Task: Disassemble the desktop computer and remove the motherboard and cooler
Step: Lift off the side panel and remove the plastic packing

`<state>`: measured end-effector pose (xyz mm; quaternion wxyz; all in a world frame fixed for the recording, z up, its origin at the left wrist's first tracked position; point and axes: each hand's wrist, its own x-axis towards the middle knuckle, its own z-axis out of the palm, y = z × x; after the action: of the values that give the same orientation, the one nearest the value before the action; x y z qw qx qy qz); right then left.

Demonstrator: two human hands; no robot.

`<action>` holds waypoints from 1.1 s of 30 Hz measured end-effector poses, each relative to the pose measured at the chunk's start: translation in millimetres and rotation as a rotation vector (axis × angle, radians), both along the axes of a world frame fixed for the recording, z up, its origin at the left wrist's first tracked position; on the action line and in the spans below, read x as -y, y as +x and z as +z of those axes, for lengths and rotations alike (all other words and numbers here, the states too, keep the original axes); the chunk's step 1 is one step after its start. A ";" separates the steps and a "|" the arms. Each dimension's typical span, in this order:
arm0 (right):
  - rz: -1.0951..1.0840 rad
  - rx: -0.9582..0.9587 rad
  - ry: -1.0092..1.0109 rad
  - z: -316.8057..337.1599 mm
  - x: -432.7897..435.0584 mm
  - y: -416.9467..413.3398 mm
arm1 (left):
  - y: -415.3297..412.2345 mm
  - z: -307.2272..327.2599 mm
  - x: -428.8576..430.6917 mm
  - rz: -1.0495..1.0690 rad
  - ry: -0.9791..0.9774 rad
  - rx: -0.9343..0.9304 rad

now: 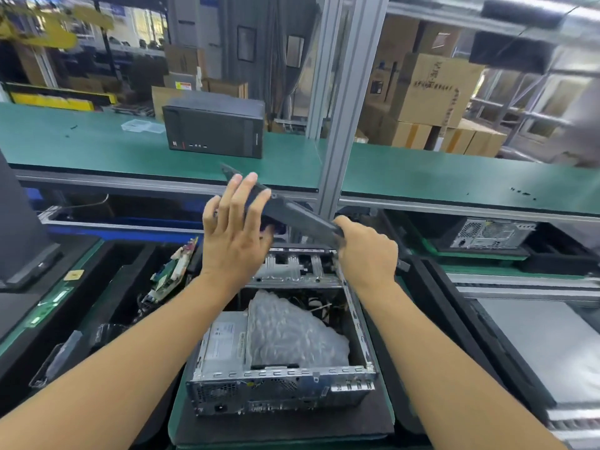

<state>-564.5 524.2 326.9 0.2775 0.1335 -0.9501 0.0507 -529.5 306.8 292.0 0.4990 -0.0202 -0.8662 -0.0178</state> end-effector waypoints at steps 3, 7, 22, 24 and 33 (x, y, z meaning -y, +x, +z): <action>-0.079 -0.092 -0.005 32.3 -1.6 -5.9 | -19.9 -12.5 -9.9 -0.156 0.107 0.009; -0.216 -0.127 0.051 62.4 -10.0 -15.5 | -50.0 -20.9 -33.3 -0.335 0.294 0.272; -0.727 0.021 -0.192 7.7 -152.8 -31.8 | -116.3 -79.5 -159.1 -0.763 1.034 1.090; -0.771 0.028 -0.207 -1.2 -171.2 -39.9 | -126.7 -87.4 -180.6 -0.771 1.075 1.150; -0.811 0.094 -0.237 -31.2 -265.9 -108.9 | -188.6 -117.1 -282.5 -0.753 1.039 1.302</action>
<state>-673.4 790.1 295.7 0.2448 -0.2862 -0.9249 0.0525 -718.1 589.3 174.9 -0.1806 -0.0603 -0.7959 -0.5748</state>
